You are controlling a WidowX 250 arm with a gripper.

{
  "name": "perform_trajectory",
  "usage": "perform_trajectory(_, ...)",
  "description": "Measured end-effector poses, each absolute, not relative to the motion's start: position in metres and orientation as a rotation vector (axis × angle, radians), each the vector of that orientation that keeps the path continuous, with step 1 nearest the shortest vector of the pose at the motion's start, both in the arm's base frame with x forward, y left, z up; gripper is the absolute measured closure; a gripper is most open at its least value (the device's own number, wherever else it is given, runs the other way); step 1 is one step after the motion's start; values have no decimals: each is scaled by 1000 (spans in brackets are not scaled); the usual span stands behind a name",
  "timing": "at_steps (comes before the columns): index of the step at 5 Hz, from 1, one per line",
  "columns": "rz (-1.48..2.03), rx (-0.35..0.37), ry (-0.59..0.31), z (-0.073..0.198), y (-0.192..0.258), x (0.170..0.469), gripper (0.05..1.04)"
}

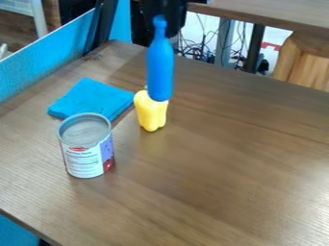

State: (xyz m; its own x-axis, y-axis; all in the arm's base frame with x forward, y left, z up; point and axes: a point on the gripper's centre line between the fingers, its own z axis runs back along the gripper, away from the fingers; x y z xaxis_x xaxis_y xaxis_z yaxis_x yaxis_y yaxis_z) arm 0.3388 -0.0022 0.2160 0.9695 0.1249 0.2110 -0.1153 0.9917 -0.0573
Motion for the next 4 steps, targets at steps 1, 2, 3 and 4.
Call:
perform_trajectory(1,149,-69,-177,207,8,332,751)
perform_trajectory(2,145,-72,-140,201,8,327,751)
perform_trajectory(3,114,-90,-126,199,5,324,751)
perform_trajectory(4,96,-93,-122,199,4,324,751)
